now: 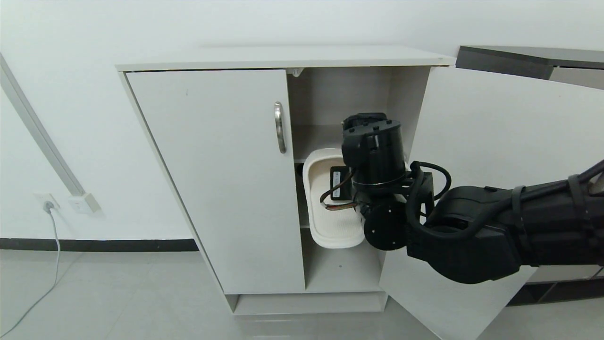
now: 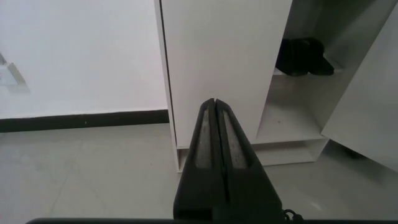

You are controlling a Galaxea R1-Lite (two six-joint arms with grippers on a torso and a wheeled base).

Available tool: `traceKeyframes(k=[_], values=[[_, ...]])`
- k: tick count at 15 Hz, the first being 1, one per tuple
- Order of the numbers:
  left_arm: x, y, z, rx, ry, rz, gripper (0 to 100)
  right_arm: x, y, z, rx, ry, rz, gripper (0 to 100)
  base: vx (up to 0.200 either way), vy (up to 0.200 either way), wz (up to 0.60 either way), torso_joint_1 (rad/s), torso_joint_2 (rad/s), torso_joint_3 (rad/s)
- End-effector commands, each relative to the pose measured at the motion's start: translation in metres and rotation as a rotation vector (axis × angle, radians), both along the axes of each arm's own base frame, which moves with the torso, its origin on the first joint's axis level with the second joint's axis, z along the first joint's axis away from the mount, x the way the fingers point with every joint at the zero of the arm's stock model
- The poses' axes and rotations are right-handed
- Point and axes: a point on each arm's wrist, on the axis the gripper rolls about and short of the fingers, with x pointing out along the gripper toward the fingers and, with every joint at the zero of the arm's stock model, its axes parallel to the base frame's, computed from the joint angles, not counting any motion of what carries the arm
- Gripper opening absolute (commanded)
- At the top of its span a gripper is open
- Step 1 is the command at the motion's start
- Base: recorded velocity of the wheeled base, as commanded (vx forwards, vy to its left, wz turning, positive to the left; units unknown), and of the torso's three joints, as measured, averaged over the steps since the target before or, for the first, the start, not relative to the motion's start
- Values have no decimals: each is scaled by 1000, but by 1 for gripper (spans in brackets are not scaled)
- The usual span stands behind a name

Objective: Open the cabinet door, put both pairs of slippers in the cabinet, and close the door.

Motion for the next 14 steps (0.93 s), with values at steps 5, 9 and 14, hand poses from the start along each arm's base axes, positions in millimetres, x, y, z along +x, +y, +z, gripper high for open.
traceKeyframes(k=[5,9,14], values=[[0,0,0,0,1,0,0,4,-6,-9,-25,21,-18,0,0,0,0,0,0,0],[0,0,0,0,1,0,0,4,-6,-10,-28,22,-16,0,100,0,0,1,4,1],[0,0,0,0,1,0,0,5,-6,-10,-26,23,-16,0,200,0,0,1,3,3]])
